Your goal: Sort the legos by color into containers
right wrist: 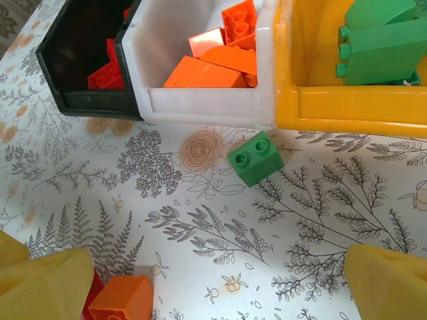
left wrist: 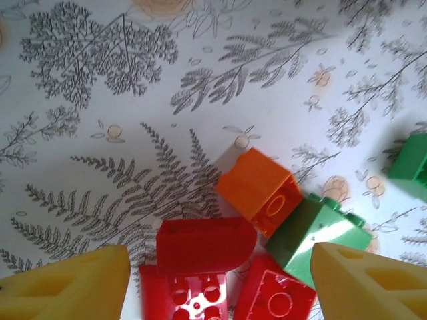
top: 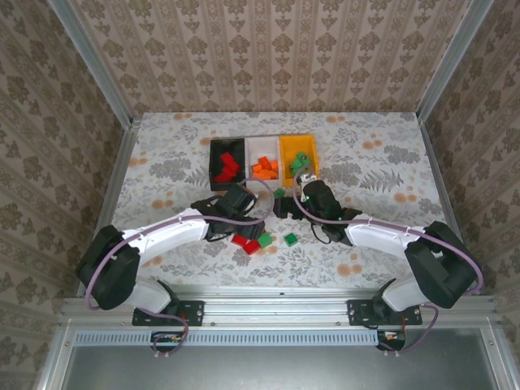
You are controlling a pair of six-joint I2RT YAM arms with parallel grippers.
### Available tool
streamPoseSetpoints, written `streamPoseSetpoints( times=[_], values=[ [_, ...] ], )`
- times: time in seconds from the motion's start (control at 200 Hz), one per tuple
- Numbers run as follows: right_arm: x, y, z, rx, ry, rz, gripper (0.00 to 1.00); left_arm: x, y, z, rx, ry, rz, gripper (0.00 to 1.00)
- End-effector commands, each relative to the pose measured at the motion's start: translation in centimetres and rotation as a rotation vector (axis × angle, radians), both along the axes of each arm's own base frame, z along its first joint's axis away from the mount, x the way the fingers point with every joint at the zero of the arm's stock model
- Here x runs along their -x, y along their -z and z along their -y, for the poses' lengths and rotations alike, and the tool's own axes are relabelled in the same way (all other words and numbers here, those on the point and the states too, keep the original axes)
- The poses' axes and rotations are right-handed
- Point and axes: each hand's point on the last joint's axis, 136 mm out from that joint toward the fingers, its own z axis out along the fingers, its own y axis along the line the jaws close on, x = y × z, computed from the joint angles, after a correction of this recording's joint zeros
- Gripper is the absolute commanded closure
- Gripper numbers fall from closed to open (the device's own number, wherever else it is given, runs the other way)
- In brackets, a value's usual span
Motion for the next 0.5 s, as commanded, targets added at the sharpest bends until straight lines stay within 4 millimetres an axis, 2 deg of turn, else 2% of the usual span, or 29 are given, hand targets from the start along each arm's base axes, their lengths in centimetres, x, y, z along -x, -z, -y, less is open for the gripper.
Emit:
streamPoseSetpoints(
  times=[0.0,0.095,0.22,0.345,0.495],
  values=[
    [-0.2,0.3,0.2,0.034,0.010,0.002,0.02,0.4,1.6,-0.8,-0.050,0.012,-0.018,0.29],
    [-0.2,0.3,0.2,0.032,0.009,0.000,0.02,0.4,2.9,-1.1,-0.075,-0.002,-0.040,0.32],
    [-0.2,0.4,0.1,0.033,0.007,-0.001,0.02,0.7,3.9,-0.4,-0.053,0.011,-0.072,0.33],
    [-0.2,0.4,0.1,0.032,0.007,-0.001,0.02,0.3,4.8,-1.2,-0.096,-0.017,-0.067,0.35],
    [-0.2,0.5,0.1,0.034,0.005,-0.004,0.02,-0.4,5.2,-1.9,-0.096,-0.059,-0.055,0.42]
  ],
)
